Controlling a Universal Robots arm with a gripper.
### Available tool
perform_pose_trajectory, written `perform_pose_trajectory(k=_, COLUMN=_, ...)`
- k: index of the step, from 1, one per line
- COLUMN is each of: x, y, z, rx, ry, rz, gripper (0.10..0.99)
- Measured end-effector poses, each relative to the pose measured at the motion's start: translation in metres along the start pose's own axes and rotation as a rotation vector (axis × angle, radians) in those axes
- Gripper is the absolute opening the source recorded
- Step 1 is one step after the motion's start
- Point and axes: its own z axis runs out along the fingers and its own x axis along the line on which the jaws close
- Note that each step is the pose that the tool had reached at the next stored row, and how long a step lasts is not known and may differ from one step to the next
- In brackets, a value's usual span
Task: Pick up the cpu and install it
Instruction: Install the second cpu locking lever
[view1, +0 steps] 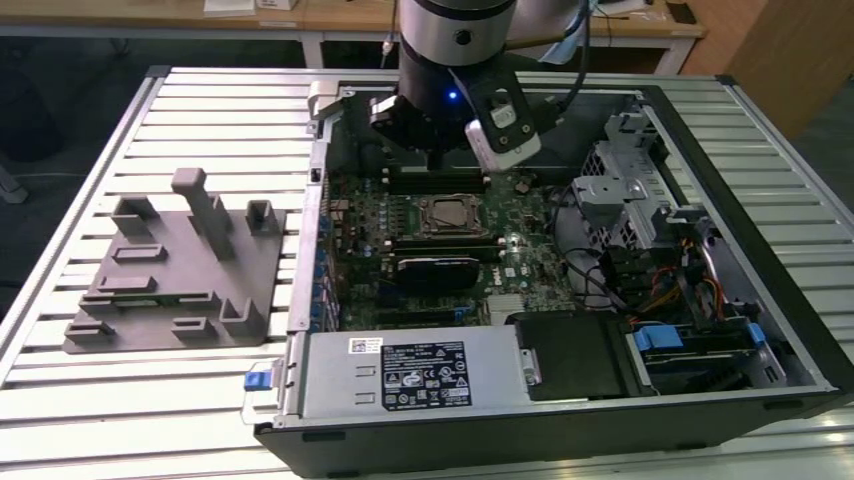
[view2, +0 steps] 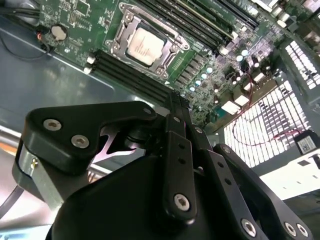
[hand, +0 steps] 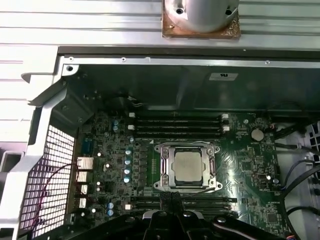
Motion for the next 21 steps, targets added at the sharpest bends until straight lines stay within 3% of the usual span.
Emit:
perform_pose_trajectory(k=4, x=-0.0003, y=0.0005, z=0.0063, rx=0.016, ry=0.0000, rz=0.000, gripper=0.106)
perform_pose_trajectory(k=21, x=-0.0102, y=-0.0062, z=0.0285, rx=0.041, ry=-0.0037, rz=0.012, gripper=0.106)
